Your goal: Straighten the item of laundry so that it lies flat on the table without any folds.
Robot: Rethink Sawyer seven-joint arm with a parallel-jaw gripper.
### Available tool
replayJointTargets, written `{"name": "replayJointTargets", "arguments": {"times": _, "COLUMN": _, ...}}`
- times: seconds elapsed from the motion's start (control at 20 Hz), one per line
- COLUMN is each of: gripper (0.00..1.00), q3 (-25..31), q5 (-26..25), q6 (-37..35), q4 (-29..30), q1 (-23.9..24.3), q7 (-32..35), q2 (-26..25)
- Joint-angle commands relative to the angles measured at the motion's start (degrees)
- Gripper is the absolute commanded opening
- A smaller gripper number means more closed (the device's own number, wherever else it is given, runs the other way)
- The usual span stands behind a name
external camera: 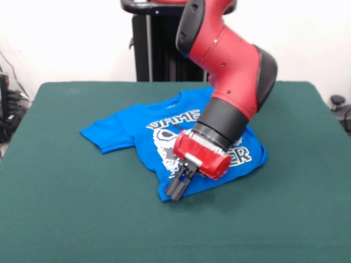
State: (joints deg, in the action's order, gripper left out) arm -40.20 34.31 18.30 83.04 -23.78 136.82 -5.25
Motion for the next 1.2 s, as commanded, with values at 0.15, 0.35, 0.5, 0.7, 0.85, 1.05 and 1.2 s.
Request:
{"name": "replayJointTargets", "arguments": {"times": 0.15, "gripper": 0.0, "q3": 13.5, "q5": -6.8, "q6": -10.8, "q4": 3.1, "q1": 1.4, "q7": 5.0, "q2": 10.5}}
{"name": "replayJointTargets", "arguments": {"times": 0.35, "gripper": 0.0, "q3": 14.9, "q5": -9.5, "q6": -16.1, "q4": 4.8, "q1": 2.8, "q7": 3.7, "q2": 15.5}}
{"name": "replayJointTargets", "arguments": {"times": 0.5, "gripper": 0.0, "q3": 17.0, "q5": -10.8, "q6": -21.4, "q4": 6.6, "q1": 4.1, "q7": 3.6, "q2": 19.3}}
{"name": "replayJointTargets", "arguments": {"times": 0.7, "gripper": 0.0, "q3": 24.0, "q5": -11.4, "q6": -31.6, "q4": 11.2, "q1": 9.1, "q7": 3.4, "q2": 25.4}}
{"name": "replayJointTargets", "arguments": {"times": 0.85, "gripper": 0.0, "q3": 27.0, "q5": -10.7, "q6": -39.1, "q4": 15.4, "q1": 12.0, "q7": 3.3, "q2": 29.8}}
{"name": "replayJointTargets", "arguments": {"times": 1.05, "gripper": 0.0, "q3": 31.3, "q5": -10.2, "q6": -39.6, "q4": 21.2, "q1": 15.0, "q7": 2.5, "q2": 34.4}}
{"name": "replayJointTargets", "arguments": {"times": 1.2, "gripper": 0.0, "q3": 33.6, "q5": -9.4, "q6": -39.5, "q4": 24.5, "q1": 15.8, "q7": 3.5, "q2": 36.8}}
